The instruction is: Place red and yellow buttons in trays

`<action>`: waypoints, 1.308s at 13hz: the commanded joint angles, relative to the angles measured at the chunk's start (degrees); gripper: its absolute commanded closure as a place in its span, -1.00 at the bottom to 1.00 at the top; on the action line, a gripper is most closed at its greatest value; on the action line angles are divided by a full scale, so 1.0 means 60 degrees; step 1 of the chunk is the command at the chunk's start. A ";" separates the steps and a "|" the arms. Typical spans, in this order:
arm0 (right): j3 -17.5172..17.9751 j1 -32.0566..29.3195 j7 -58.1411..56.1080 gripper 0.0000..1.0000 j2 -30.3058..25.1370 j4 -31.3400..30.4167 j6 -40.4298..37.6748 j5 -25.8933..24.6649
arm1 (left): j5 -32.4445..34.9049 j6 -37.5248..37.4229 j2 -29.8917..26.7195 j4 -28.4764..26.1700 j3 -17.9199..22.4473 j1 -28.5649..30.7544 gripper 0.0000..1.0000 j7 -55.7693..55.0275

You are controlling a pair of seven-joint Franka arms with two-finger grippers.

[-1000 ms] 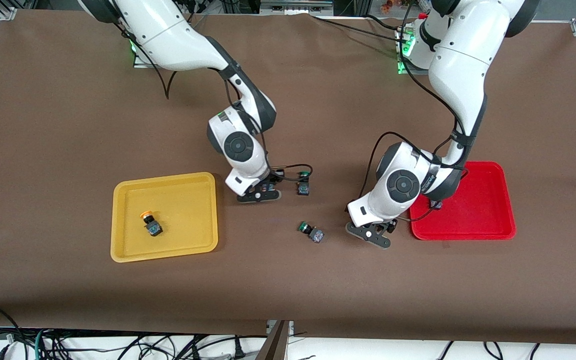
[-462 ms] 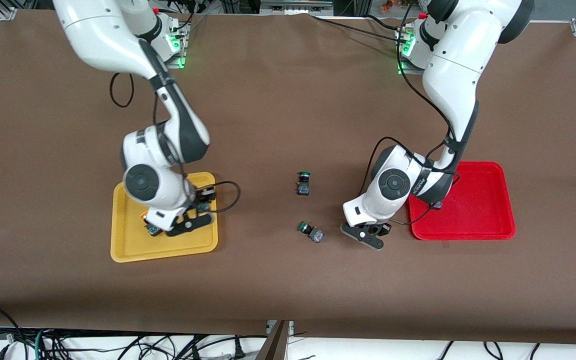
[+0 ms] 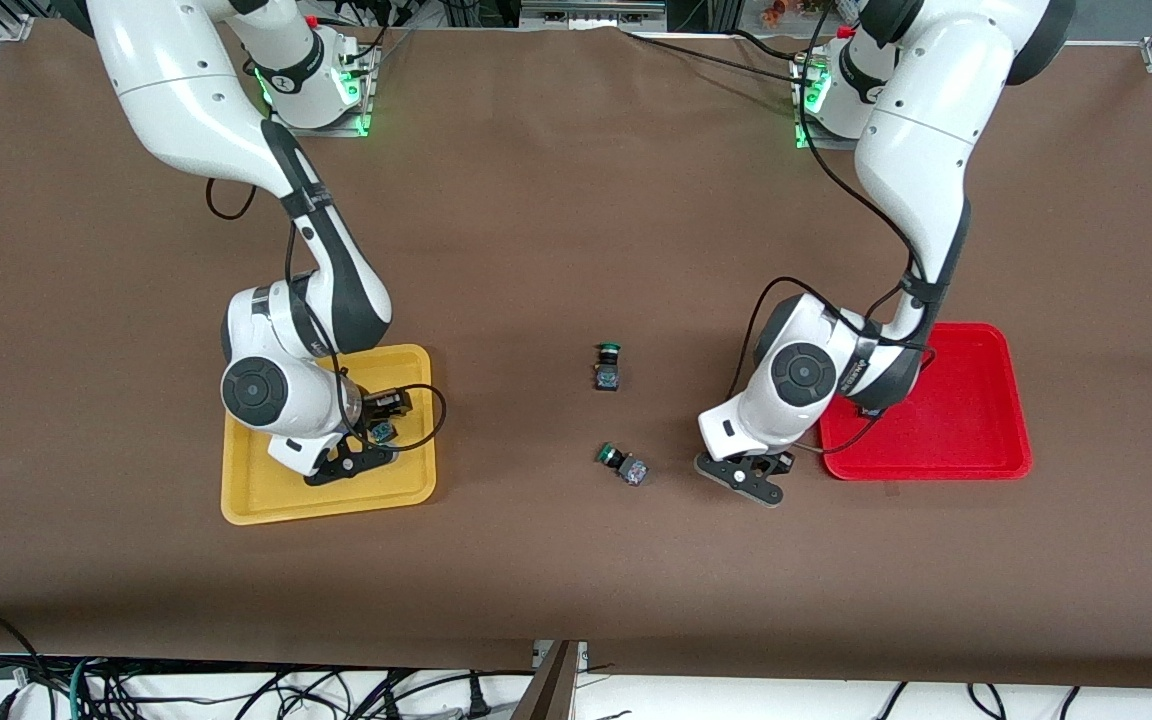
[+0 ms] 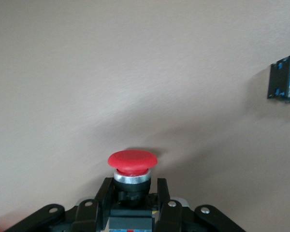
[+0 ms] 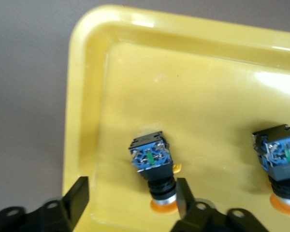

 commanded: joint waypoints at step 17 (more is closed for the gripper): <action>-0.0889 -0.0021 0.0644 -0.99 -0.6322 -0.1893 -0.4390 -0.0408 | 0.0359 -0.3866 -0.4060 -0.0895 -0.0001 0.2710 -1.00 0.2708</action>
